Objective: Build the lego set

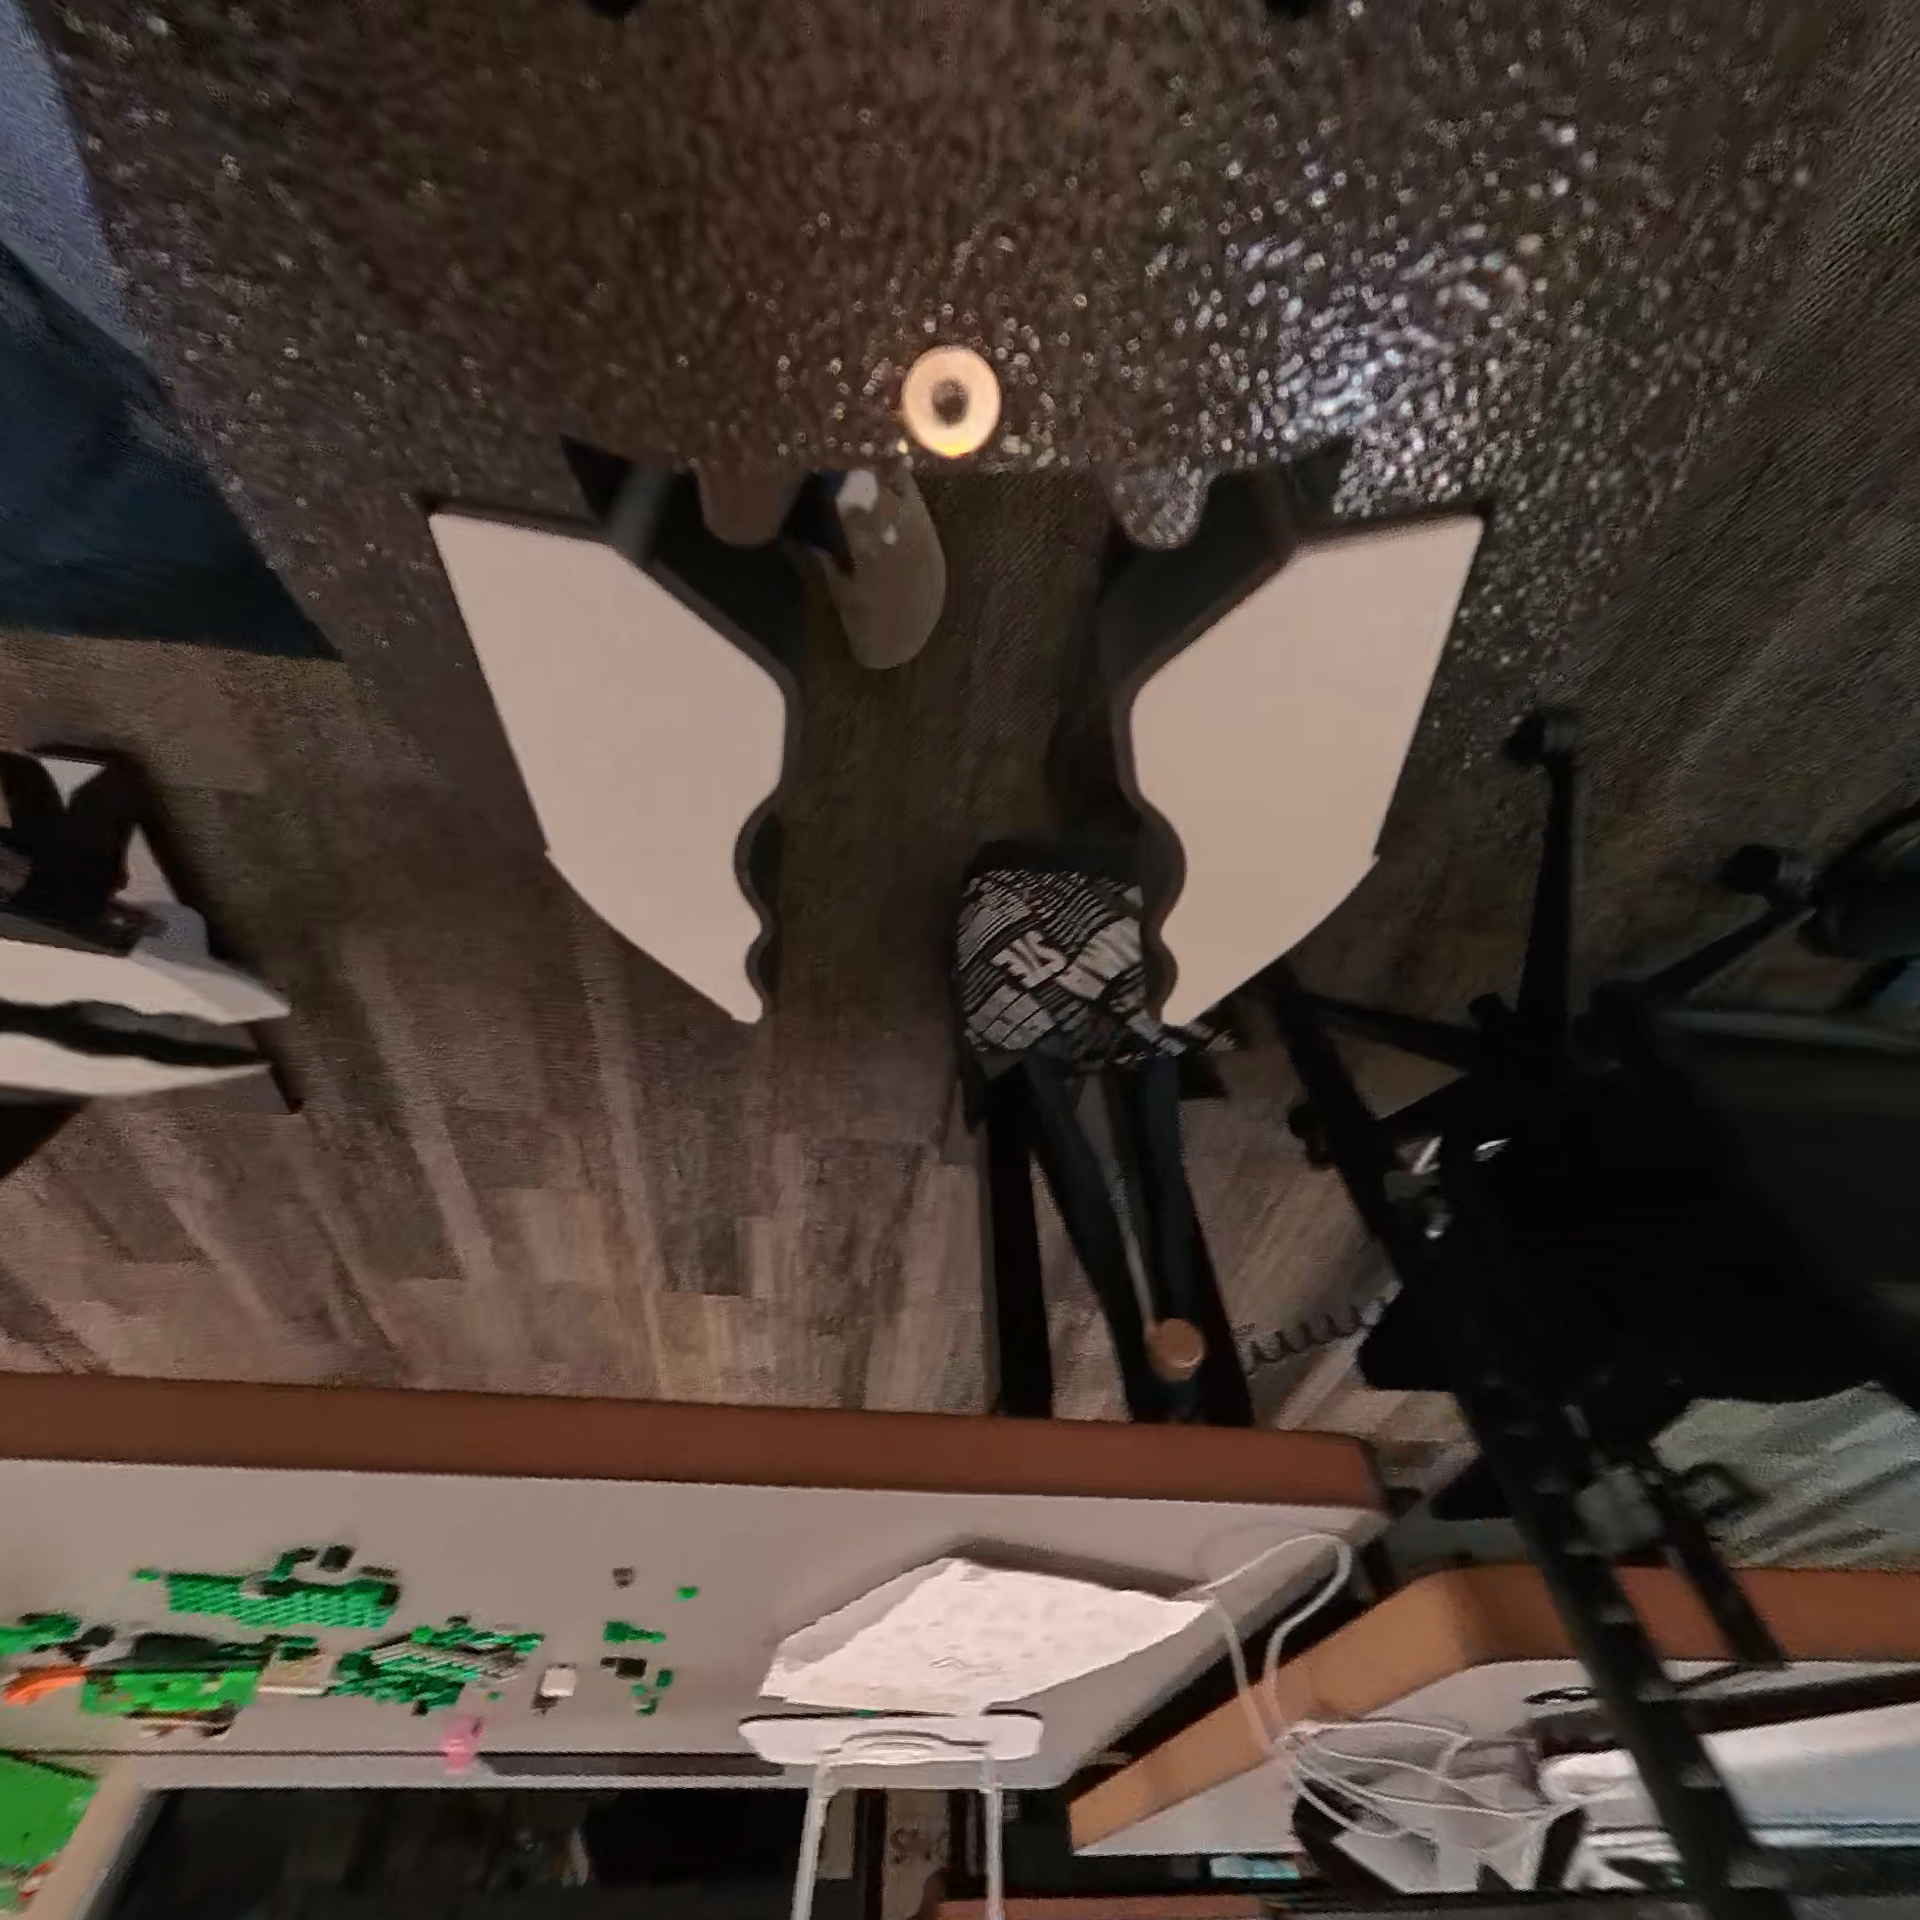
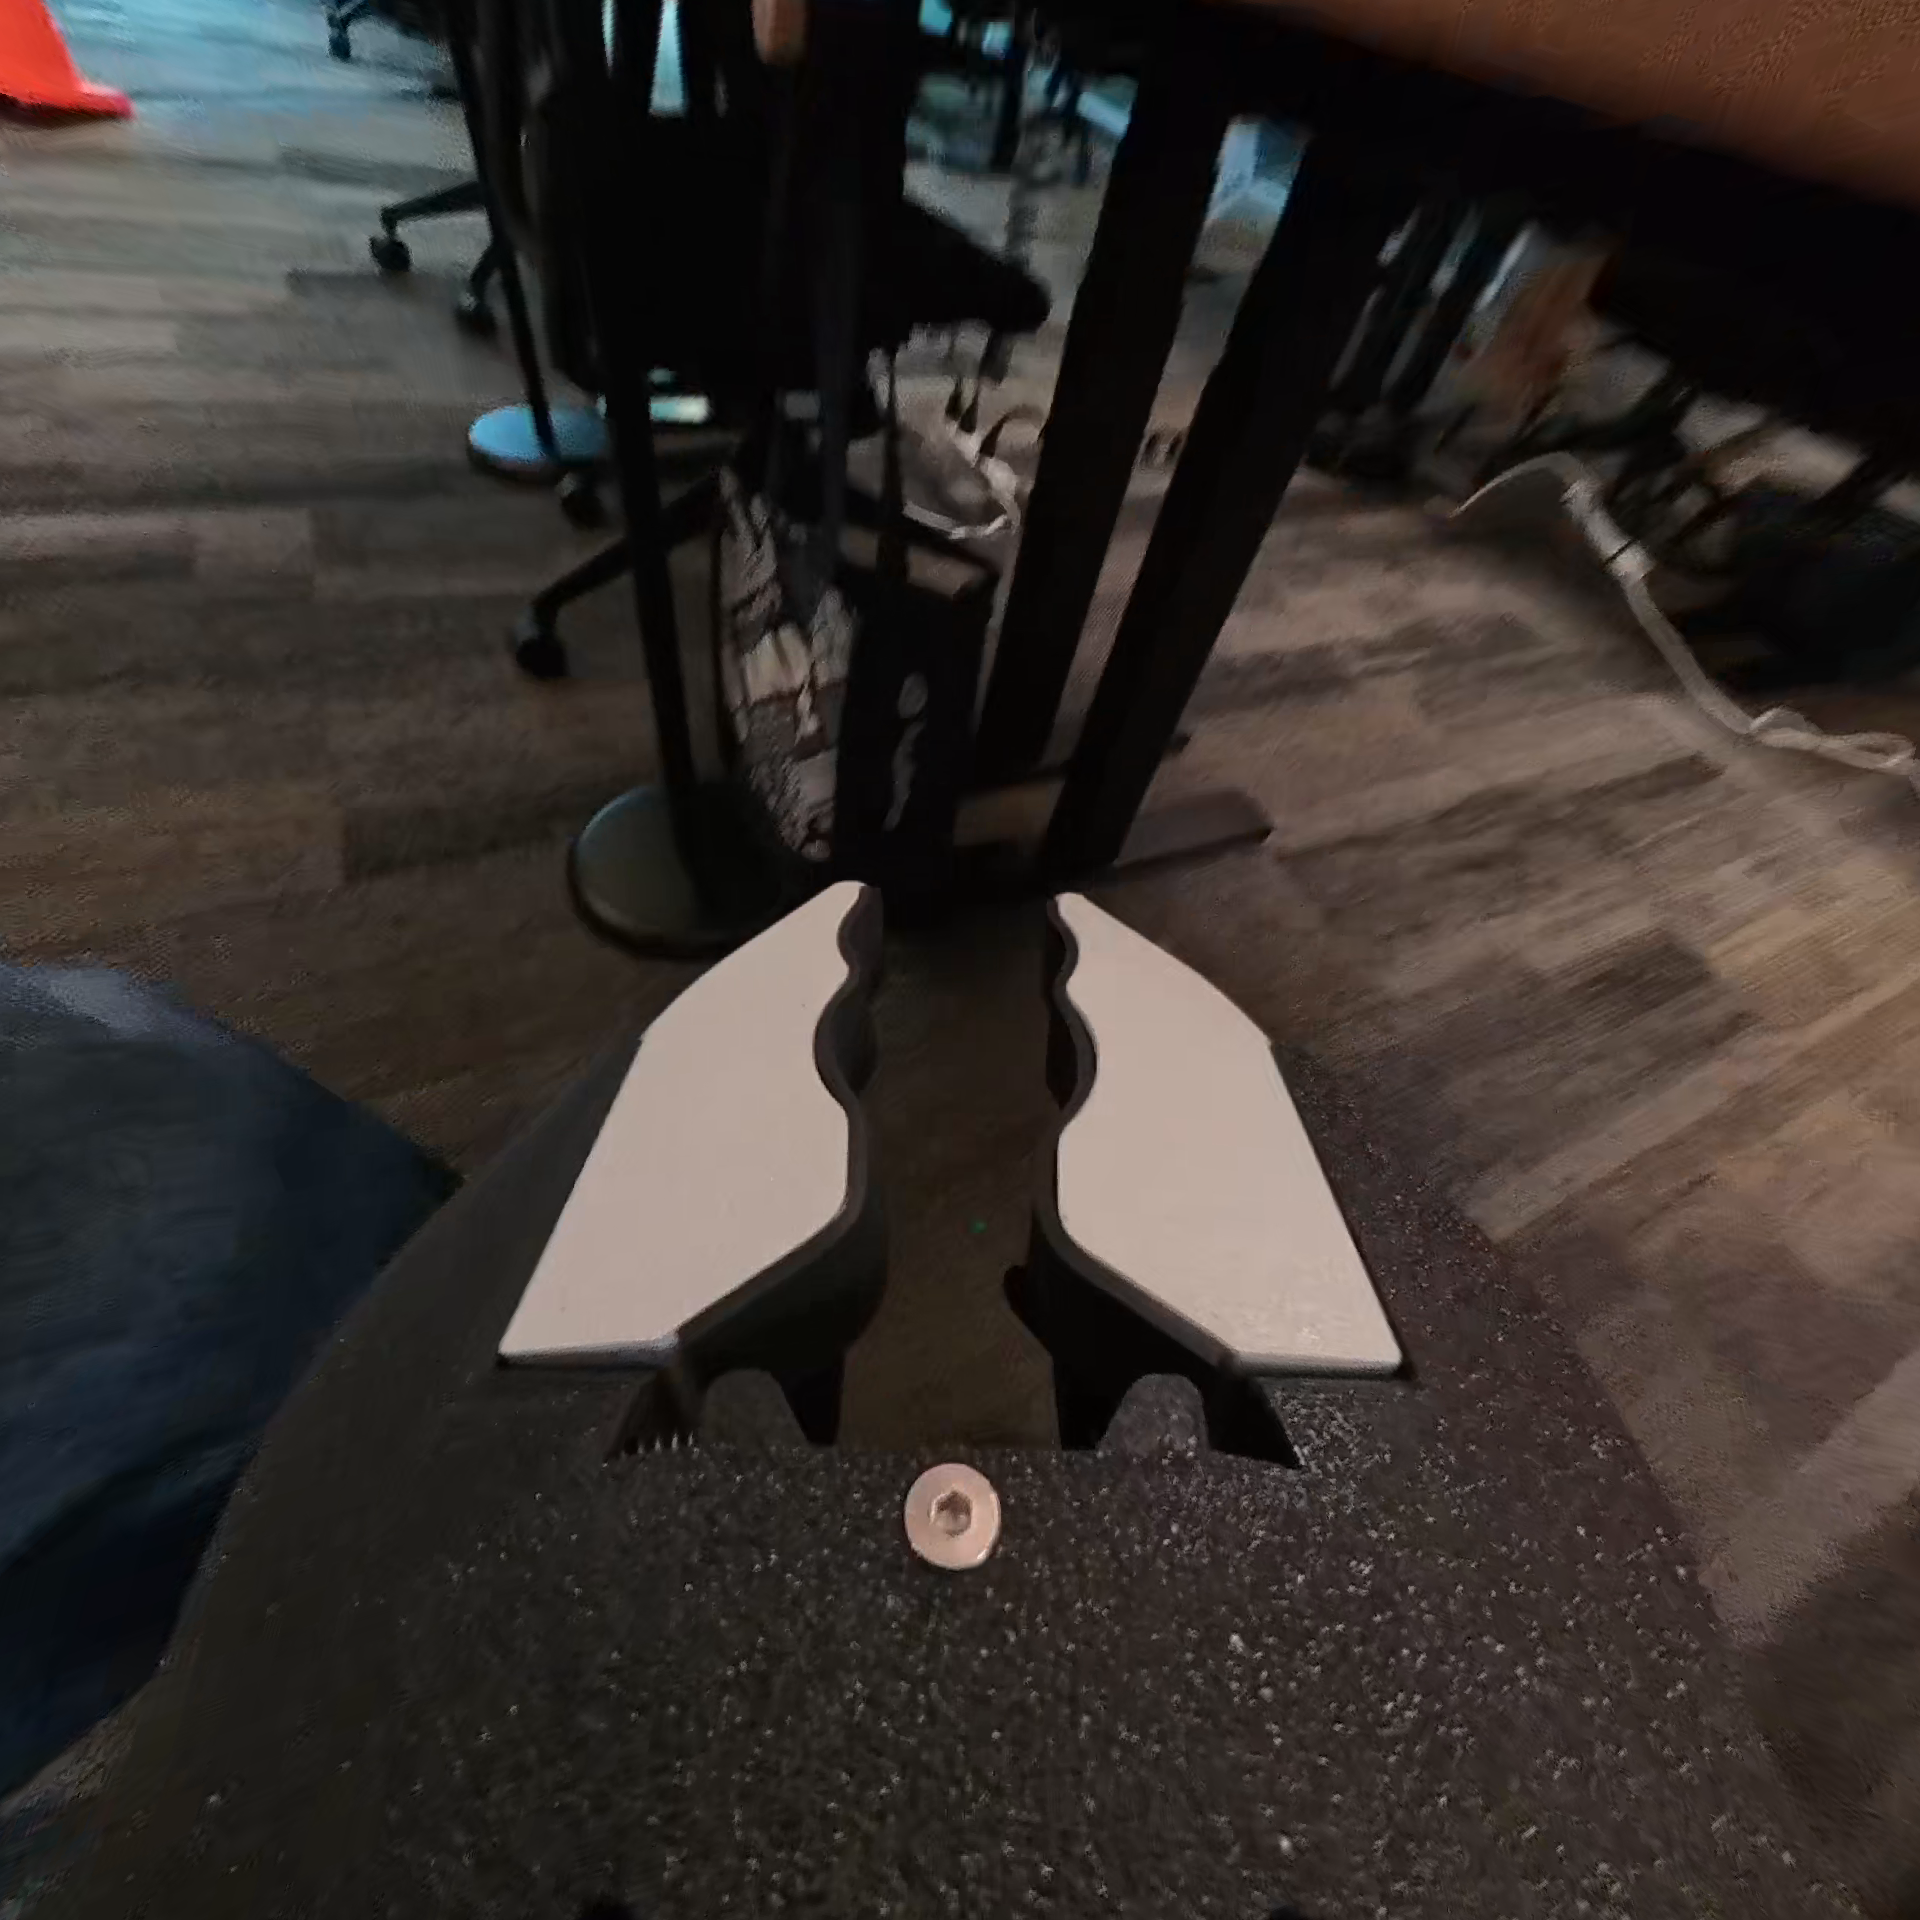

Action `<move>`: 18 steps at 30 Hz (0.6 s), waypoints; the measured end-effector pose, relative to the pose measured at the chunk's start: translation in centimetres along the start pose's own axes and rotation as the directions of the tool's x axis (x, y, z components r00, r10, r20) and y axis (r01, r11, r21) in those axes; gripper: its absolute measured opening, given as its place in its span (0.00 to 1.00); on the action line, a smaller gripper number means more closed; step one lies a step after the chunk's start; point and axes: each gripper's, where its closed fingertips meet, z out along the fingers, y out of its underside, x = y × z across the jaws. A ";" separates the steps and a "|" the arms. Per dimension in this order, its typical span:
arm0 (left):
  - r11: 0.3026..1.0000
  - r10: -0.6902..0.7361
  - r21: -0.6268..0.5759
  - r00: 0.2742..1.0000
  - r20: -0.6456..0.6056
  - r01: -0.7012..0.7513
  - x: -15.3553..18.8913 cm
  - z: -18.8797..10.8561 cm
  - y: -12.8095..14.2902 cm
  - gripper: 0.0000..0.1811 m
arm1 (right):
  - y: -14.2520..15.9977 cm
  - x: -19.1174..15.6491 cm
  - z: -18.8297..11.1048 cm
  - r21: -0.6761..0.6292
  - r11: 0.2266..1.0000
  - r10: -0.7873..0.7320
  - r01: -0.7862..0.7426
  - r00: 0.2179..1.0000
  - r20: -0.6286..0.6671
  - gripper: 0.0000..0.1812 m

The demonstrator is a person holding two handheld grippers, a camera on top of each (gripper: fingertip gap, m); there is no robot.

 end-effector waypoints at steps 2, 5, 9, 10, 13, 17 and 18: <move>0.999 -0.049 0.002 0.998 0.036 0.049 -1.6 -1.2 0.4 0.37 | 3.2 -0.5 2.0 -0.052 0.996 0.072 -0.069 0.996 0.055 0.16; 0.977 -0.210 0.050 0.978 0.005 0.209 -2.4 -2.7 0.8 0.38 | 9.5 -0.4 5.8 -0.157 0.979 0.150 -0.133 0.984 0.100 0.18; 0.969 -0.245 0.013 0.967 0.063 0.245 -3.5 -3.3 3.9 0.39 | 19.8 -0.2 11.5 -0.306 0.945 0.160 -0.118 0.981 0.115 0.20; 0.967 -0.253 -0.020 0.965 0.062 0.255 -3.4 -3.0 5.0 0.39 | 22.2 -0.2 13.0 -0.339 0.936 0.146 -0.095 0.981 0.127 0.20; 0.965 -0.243 -0.080 0.965 0.101 0.252 -4.1 -2.5 7.0 0.40 | 29.2 0.3 17.2 -0.432 0.900 0.127 -0.065 0.985 0.115 0.20; 0.980 -0.180 -0.051 0.971 0.154 0.190 -6.3 -1.1 6.9 0.40 | 36.0 0.9 22.5 -0.490 0.858 0.193 -0.156 0.981 0.024 0.16; 0.987 -0.141 -0.060 0.979 0.149 0.152 -6.3 -0.5 7.0 0.39 | 37.6 1.1 23.7 -0.506 0.845 0.197 -0.172 0.980 -0.004 0.15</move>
